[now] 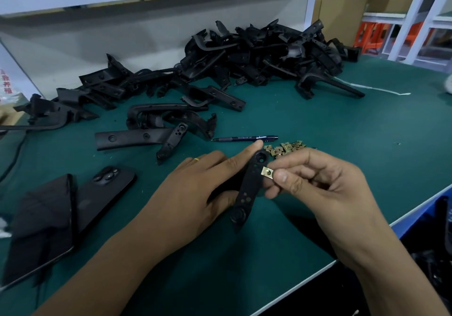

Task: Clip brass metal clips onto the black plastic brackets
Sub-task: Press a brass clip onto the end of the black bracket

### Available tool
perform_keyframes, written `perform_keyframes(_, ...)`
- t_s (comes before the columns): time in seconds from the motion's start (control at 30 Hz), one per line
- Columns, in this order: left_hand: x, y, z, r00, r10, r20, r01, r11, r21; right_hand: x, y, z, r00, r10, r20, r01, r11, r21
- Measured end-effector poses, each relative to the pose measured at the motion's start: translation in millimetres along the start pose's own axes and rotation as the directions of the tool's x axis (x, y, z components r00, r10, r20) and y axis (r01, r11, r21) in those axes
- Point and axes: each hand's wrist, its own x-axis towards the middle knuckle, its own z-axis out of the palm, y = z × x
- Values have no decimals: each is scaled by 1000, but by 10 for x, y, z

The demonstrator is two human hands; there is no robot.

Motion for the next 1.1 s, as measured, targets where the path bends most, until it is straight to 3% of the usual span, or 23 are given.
perform_keyframes(0.13, -17, 12, -23, 999, 31, 31, -27, 995, -98, 14, -12, -19, 999, 41, 35, -44, 992, 117)
perform_keyframes(0.33, -31, 92, -48, 998, 13, 59, -5, 989, -149, 15, -2, -47, 996, 3, 92, -12, 995, 98)
perform_keyframes(0.5, -37, 158, -75, 993, 84, 86, -80, 996, -43, 20, -21, -23, 993, 13, 117, -26, 994, 105)
perform_keyframes(0.67, -17, 164, -85, 989, 57, 138, -65, 996, 53, 12, -23, -21, 984, 41, 171, -45, 999, 20)
perform_keyframes(0.8, -41, 130, -42, 991, 83, 107, -85, 996, 8, 1, -4, 39, 993, -21, 117, 34, 993, -110)
perform_keyframes(0.9, -40, 78, -3, 998, 44, 49, -43, 999, -20, 6, 6, 80, 999, -37, -11, 35, 987, -157)
perform_keyframes(0.97, -33, 25, 13, 1000, -7, 2, 7, 998, -66, 14, 39, 63, 992, -51, -118, 4, 931, -364)
perform_keyframes(1.03, -27, -36, 27, 994, -88, -59, 80, 988, -130, 16, 86, 48, 975, -132, -180, -19, 753, -658)
perform_keyframes(1.1, -34, -100, 47, 980, -175, -94, 162, 978, -134, 11, 131, 86, 967, -184, -178, -51, 544, -837)
